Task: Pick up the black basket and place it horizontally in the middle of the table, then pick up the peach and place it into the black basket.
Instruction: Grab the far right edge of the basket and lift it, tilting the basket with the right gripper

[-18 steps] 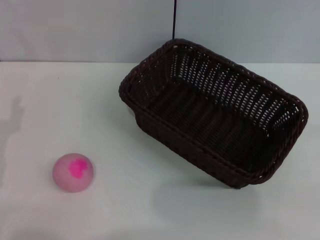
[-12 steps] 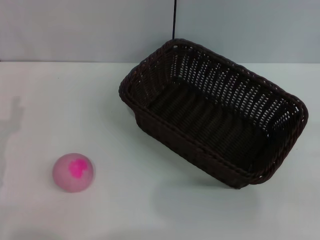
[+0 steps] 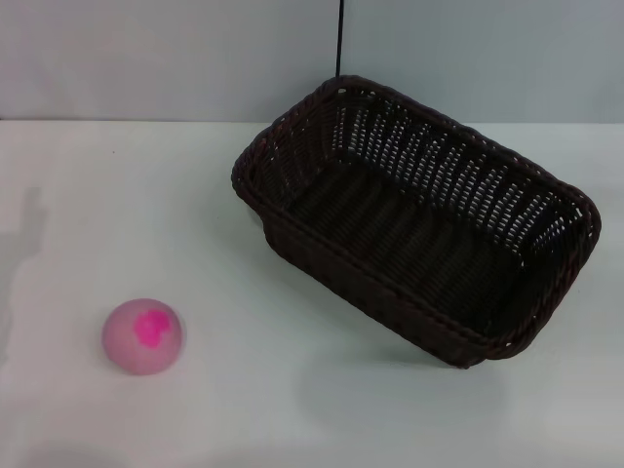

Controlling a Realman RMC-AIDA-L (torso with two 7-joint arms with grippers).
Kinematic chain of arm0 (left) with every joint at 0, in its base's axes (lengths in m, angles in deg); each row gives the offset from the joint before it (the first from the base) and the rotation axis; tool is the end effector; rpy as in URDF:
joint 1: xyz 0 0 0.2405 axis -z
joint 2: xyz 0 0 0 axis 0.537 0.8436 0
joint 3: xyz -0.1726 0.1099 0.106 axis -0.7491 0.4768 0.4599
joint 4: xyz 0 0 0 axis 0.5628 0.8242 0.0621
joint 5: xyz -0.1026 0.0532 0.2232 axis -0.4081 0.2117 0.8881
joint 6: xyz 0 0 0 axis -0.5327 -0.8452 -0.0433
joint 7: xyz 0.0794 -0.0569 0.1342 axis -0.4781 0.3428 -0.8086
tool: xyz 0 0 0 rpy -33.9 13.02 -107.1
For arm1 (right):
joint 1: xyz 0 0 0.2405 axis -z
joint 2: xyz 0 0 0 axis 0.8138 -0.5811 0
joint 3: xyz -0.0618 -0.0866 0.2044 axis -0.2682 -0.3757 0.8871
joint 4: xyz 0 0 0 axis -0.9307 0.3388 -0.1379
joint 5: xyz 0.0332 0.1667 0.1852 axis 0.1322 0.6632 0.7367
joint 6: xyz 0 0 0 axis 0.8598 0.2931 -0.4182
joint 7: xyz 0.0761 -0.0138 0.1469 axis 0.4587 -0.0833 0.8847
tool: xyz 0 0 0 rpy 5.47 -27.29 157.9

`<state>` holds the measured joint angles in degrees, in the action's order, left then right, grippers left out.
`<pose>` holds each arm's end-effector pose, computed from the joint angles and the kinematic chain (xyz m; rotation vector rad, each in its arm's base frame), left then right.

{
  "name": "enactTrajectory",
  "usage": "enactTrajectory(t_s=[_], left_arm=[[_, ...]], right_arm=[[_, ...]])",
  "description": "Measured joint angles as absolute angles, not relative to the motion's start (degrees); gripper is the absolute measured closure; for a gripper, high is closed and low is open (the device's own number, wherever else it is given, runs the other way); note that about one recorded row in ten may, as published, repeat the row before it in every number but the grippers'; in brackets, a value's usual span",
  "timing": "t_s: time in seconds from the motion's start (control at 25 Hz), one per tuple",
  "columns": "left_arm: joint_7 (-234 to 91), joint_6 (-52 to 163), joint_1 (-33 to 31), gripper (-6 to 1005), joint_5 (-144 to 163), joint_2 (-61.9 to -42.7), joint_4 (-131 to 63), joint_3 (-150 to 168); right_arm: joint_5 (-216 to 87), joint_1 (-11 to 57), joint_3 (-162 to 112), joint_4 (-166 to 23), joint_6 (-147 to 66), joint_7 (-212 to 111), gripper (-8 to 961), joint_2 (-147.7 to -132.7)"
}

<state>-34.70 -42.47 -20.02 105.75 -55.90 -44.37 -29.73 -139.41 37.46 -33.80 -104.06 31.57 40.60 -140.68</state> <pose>-0.3368 0.2500 0.0516 -1.1498 -0.5218 -1.3894 0.3831 0.3299 0.1631 -1.6351 1.0587 1.1477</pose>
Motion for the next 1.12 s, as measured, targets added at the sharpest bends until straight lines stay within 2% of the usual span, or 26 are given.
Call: enactTrajectory(t_s=[0.04,0.08,0.32,0.48,0.6,0.64,0.72,0.92,1.12], left_arm=[[-34.70,-42.39,-20.04,263,105.75,-55.89,-44.38,-29.73],[-34.70,-42.39,-20.04,262,105.75,-55.89,-44.38,-29.73],[-34.70,-41.55,-20.09,262,105.82,-55.92,-44.37,-29.36],[-34.17,-41.24,-20.12,263,105.99,-56.00,-44.41,-29.30],[-32.60,-41.06,-20.19,263,105.98,-56.02,-44.44,-29.29],[-32.05,-41.02,-20.18,263,106.03,-56.01,-44.42,-29.25],[-31.83,-41.01,-20.18,263,106.07,-55.99,-44.41,-29.22],[-31.79,-41.00,-20.17,263,106.12,-55.97,-44.47,-29.20],[-31.76,-40.87,-20.13,269,106.18,-56.01,-44.47,-29.21]], right_arm=[[-147.05,35.77,-36.49,-111.98,34.41,48.61,459,-139.67],[-147.05,35.77,-36.49,-111.98,34.41,48.61,459,-139.67],[-165.28,26.98,-37.30,-124.99,45.20,59.99,459,-136.75],[-170.78,22.10,-39.75,-127.54,47.74,61.81,458,-136.18],[-173.62,19.58,-43.34,-128.29,48.04,62.94,395,-135.59],[-177.68,17.23,-45.31,-128.21,48.38,63.91,375,-134.97],[-180.03,16.14,-46.16,-128.08,48.56,64.43,333,-134.73],[-190.93,11.02,-52.25,-126.48,48.91,65.96,130,-134.29],[-192.91,10.36,-57.67,-125.92,48.22,66.67,131,-134.99]])
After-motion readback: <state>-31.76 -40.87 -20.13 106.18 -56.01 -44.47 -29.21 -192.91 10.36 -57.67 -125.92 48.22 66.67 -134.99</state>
